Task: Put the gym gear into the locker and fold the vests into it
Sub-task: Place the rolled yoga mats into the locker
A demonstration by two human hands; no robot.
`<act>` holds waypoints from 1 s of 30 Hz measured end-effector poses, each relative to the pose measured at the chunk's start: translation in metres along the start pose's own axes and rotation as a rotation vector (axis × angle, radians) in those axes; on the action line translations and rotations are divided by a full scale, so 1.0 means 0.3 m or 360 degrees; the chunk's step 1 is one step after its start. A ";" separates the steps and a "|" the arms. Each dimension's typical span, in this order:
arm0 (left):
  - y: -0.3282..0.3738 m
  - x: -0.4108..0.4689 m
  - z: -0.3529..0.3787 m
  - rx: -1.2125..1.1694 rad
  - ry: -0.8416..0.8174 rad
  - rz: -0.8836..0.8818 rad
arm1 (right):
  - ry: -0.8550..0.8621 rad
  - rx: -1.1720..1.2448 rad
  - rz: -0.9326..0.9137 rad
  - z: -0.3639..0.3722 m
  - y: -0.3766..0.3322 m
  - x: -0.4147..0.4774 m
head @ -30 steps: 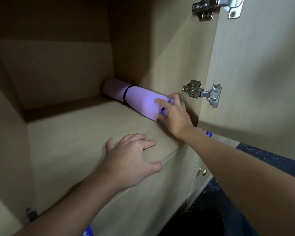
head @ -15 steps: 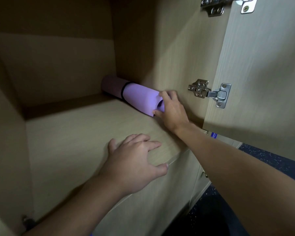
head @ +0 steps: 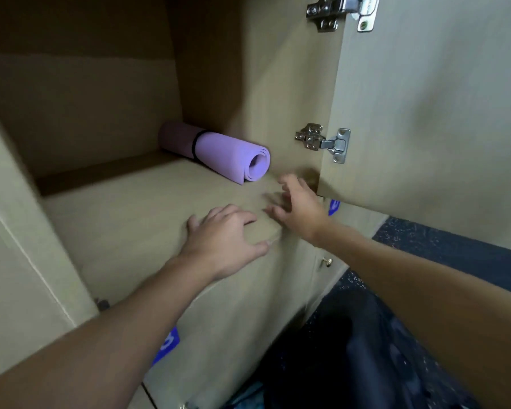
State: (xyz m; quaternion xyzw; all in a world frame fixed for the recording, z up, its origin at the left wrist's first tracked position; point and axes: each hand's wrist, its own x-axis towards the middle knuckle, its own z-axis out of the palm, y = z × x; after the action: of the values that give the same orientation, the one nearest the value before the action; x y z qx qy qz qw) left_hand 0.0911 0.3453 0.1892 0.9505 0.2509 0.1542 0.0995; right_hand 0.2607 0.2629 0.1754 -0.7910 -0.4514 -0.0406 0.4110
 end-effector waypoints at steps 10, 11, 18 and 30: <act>0.253 -0.311 0.197 -0.0032 -0.0129 0.0671 | -0.0143 -0.0254 0.0398 -0.272 0.104 -0.800; 0.294 -0.358 0.238 -0.0076 -0.0237 0.0734 | -0.0115 -0.0267 0.0495 -0.293 0.134 -0.886; 0.503 -0.657 0.506 0.0162 -0.0704 0.1016 | -0.0108 -0.0388 0.1233 -0.357 0.366 -1.467; 0.563 -0.739 0.692 0.0679 -0.0637 0.1021 | -0.0023 -0.0117 0.1824 -0.302 0.574 -1.853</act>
State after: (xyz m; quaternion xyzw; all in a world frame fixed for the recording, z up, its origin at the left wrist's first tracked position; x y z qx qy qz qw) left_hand 0.0544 0.0655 -0.0134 0.9907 -0.0552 -0.0654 -0.1053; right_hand 0.0896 -0.2217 -0.1124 -0.9234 0.0484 0.1786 0.3364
